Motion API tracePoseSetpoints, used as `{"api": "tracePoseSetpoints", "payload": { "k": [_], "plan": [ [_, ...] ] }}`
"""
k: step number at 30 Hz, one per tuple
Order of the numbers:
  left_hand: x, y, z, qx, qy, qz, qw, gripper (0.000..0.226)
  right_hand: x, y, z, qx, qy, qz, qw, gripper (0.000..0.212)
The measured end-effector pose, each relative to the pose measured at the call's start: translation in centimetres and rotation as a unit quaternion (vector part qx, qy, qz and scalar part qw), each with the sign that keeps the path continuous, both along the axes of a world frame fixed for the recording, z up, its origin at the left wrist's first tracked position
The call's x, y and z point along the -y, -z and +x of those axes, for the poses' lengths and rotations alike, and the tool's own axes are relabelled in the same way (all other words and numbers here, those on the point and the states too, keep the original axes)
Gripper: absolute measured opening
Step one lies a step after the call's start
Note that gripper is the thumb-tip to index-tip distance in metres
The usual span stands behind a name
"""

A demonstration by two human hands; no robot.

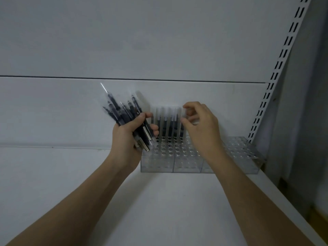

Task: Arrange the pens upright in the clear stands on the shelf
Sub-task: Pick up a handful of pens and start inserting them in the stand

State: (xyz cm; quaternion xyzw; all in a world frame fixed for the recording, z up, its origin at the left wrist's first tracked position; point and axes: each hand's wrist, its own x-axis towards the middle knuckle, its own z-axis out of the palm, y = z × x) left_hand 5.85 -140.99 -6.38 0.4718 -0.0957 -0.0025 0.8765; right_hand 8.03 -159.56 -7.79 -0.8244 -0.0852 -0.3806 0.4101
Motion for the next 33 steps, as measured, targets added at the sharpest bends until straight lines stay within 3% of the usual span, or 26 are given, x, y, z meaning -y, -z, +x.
{"api": "tracePoseSetpoints", "payload": {
  "k": [5, 9, 13, 17, 23, 29, 33],
  "plan": [
    [-0.1, -0.5, -0.6, -0.022, 0.064, 0.015, 0.998, 0.020, -0.7, -0.8, -1.1, 0.024, 0.001, 0.049, 0.998, 0.026],
    [0.6, -0.5, -1.2, 0.012, 0.131, 0.061, 0.989, 0.018, -1.8, -2.4, -2.6, -0.014, -0.128, 0.161, 0.979, 0.014],
    [0.9, -0.3, -1.3, 0.052, 0.156, 0.080, 0.983, 0.018, -2.7, -2.9, -3.4, -0.079, -0.224, 0.227, 0.945, 0.025],
    [0.8, -0.3, -1.2, 0.061, 0.167, 0.125, 0.976, 0.023, -2.7, -3.0, -3.4, -0.088, -0.236, 0.246, 0.936, 0.032],
    [0.6, -0.4, -1.1, 0.042, 0.159, 0.121, 0.979, 0.020, -2.0, -3.4, -3.3, -0.055, -0.205, 0.306, 0.928, 0.033],
    [0.6, -0.3, -0.9, 0.060, 0.129, 0.140, 0.980, 0.023, -2.2, -3.9, -3.9, -0.069, -0.274, 0.323, 0.903, 0.038],
    [0.3, -0.2, 0.0, 0.022, 0.041, 0.057, 0.997, 0.013, -0.4, -4.6, -3.5, 0.003, -0.211, 0.398, 0.893, 0.025]
  ]
}}
